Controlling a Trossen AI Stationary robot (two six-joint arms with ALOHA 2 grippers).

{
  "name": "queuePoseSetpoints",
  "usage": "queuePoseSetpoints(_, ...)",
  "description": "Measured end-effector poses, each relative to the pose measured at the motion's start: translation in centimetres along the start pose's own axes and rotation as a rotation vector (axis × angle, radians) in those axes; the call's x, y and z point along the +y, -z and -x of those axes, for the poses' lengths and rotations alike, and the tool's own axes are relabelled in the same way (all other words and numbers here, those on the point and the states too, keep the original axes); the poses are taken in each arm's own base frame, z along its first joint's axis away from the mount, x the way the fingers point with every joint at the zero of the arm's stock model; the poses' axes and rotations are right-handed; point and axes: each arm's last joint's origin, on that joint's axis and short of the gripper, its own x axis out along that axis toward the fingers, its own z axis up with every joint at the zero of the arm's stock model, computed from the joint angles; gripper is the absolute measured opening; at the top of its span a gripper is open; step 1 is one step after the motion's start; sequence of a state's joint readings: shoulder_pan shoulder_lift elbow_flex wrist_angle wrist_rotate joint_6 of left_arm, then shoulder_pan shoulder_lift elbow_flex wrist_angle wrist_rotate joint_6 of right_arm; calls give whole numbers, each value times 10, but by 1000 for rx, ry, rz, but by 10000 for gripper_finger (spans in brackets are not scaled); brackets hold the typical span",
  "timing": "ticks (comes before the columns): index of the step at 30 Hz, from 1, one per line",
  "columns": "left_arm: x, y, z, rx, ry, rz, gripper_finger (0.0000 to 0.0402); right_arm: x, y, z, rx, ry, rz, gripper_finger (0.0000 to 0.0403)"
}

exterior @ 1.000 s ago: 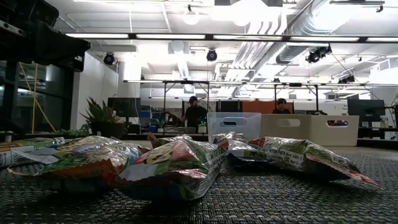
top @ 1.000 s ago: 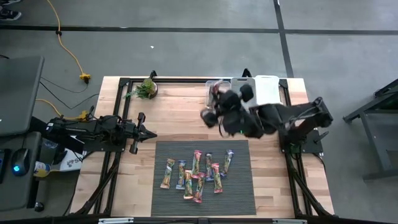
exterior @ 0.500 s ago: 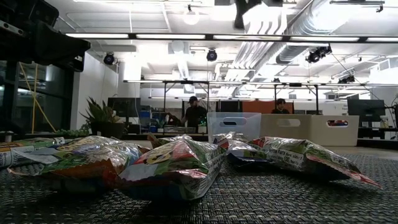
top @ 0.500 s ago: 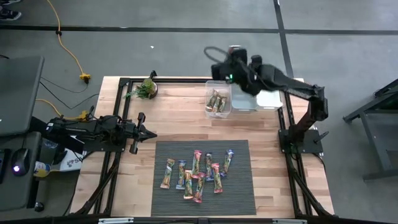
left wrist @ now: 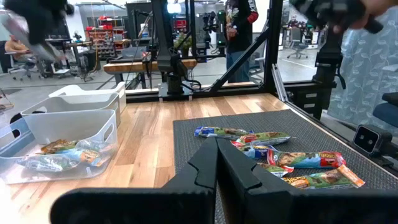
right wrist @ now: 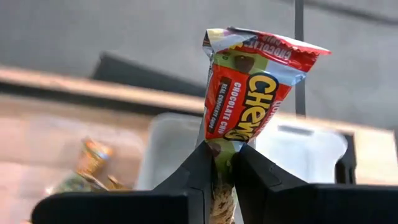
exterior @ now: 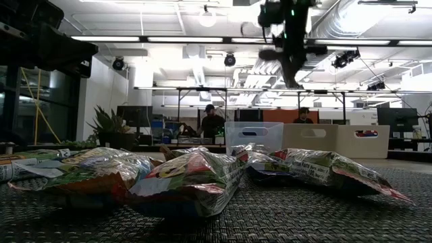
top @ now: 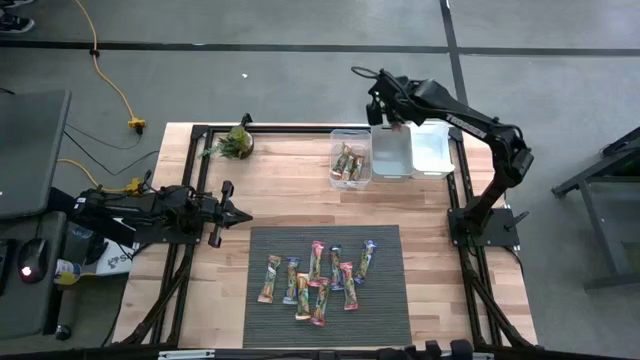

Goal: Pick and place Granola Bars by type
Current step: Put the red granola bar into the gray bin

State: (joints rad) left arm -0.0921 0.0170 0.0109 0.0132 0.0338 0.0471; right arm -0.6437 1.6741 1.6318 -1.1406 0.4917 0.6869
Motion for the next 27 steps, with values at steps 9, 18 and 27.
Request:
queuePoseSetpoints(9,0,0,0,0,0,0,1,7,54,-68,224,-121,10,40)
queuePoseSetpoints(18,0,0,0,0,0,0,1,11,95,-99,278,-179,-38,40)
queuePoseSetpoints(27,0,0,0,0,0,0,1,14,96,-103,262,-227,-69,55)
